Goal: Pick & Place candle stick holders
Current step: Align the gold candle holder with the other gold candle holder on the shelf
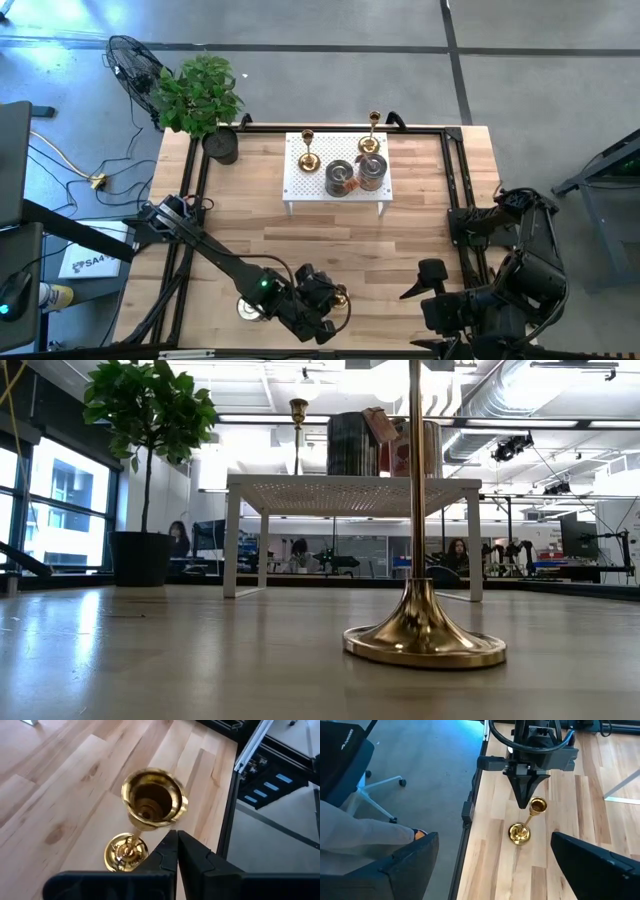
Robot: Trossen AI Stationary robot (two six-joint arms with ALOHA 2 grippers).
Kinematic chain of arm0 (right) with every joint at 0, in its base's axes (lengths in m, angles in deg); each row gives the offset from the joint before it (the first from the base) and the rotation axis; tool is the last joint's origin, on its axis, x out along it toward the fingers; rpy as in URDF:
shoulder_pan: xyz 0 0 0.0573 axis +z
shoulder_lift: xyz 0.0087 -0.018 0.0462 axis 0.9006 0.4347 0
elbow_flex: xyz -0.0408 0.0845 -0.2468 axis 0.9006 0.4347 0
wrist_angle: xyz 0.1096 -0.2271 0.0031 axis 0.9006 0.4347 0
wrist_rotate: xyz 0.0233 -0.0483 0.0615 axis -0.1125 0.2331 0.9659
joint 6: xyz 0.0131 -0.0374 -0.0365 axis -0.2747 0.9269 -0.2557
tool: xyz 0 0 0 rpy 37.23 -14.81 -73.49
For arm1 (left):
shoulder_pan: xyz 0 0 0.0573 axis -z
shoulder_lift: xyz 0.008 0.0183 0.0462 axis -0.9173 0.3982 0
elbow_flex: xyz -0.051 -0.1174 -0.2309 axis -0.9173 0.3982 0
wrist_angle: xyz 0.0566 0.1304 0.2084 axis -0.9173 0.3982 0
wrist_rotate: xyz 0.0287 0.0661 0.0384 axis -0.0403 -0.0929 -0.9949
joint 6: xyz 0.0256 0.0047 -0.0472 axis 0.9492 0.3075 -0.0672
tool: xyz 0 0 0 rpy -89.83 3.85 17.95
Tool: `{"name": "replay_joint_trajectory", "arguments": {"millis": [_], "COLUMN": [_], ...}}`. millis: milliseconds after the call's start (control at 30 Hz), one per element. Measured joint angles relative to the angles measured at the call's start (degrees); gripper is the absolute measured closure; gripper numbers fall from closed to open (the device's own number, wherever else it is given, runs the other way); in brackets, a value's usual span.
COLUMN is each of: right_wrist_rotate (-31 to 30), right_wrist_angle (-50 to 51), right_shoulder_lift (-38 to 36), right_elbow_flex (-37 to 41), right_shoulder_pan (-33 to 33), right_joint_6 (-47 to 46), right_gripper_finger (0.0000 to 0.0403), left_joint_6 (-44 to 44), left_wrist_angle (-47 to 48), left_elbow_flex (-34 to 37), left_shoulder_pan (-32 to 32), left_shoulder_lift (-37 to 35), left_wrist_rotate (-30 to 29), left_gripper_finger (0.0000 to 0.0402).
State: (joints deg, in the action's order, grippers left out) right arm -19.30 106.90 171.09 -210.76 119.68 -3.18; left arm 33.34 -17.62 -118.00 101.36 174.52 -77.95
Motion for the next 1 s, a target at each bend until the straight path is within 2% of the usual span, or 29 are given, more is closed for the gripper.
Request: {"name": "replay_joint_trajectory", "arguments": {"millis": [200,400,800,1000], "right_wrist_rotate": [-0.3,-0.3,-0.3,-0.3], "right_wrist_angle": [0.9,1.1,2.1,2.2], "right_shoulder_lift": [0.0,0.0,0.0,0.0], "right_elbow_flex": [0.0,0.0,0.0,0.0], "right_shoulder_pan": [0.0,0.0,0.0,0.0], "right_joint_6": [-0.4,-0.5,-0.4,0.6], "right_gripper_finger": [0.0024,0.0024,0.0024,0.0024], "left_joint_6": [0.0,-0.9,-0.9,-0.9], "left_wrist_angle": [0.0,0.0,0.9,1.8], "left_elbow_flex": [0.0,0.0,0.0,0.0], "left_shoulder_pan": [0.0,0.0,0.0,0.0], "left_shoulder_lift": [0.0,0.0,0.0,0.0], "left_wrist_rotate": [-4.1,-4.5,-2.5,-4.6], "left_gripper_finger": [0.0397,0.0382,0.024,0.0191]}}
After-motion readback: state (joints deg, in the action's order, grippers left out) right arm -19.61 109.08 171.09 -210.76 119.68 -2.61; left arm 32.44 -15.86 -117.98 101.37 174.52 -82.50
